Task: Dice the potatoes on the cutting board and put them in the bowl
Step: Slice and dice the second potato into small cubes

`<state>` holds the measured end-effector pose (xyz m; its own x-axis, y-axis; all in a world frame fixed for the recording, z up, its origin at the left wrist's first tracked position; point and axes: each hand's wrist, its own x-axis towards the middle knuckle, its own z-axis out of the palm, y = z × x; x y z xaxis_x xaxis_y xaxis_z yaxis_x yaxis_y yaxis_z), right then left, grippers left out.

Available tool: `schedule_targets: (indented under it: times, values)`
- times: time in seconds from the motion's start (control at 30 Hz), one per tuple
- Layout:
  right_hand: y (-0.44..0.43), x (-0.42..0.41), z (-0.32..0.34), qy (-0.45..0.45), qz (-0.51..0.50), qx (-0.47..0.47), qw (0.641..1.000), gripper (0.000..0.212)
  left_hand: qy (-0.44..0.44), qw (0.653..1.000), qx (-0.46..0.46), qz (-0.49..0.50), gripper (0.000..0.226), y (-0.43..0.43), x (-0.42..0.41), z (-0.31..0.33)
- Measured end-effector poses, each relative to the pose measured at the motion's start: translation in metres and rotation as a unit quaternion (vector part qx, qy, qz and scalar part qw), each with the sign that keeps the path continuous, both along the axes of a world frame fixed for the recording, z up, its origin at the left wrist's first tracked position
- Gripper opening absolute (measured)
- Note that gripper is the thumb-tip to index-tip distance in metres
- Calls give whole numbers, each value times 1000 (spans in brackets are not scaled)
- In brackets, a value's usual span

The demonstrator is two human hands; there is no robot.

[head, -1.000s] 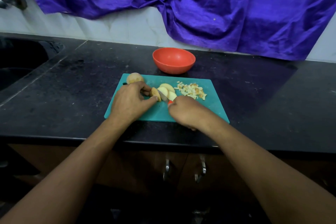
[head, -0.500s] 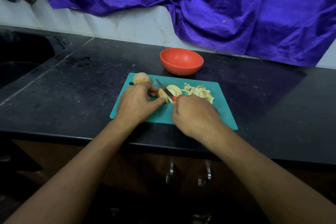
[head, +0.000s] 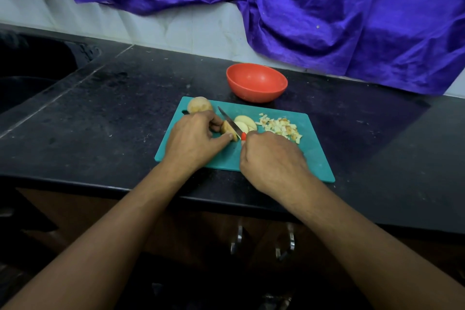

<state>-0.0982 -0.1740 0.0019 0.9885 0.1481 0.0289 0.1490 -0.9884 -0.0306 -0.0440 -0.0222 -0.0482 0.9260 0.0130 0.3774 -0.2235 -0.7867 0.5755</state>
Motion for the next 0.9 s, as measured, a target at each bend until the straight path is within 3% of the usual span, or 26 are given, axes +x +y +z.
schedule_targets:
  times: [0.9]
  values:
    - [10, 11, 4, 7, 10, -7, 1000, 27, -11, 1000, 18, 7, 30, 0, 3, -4]
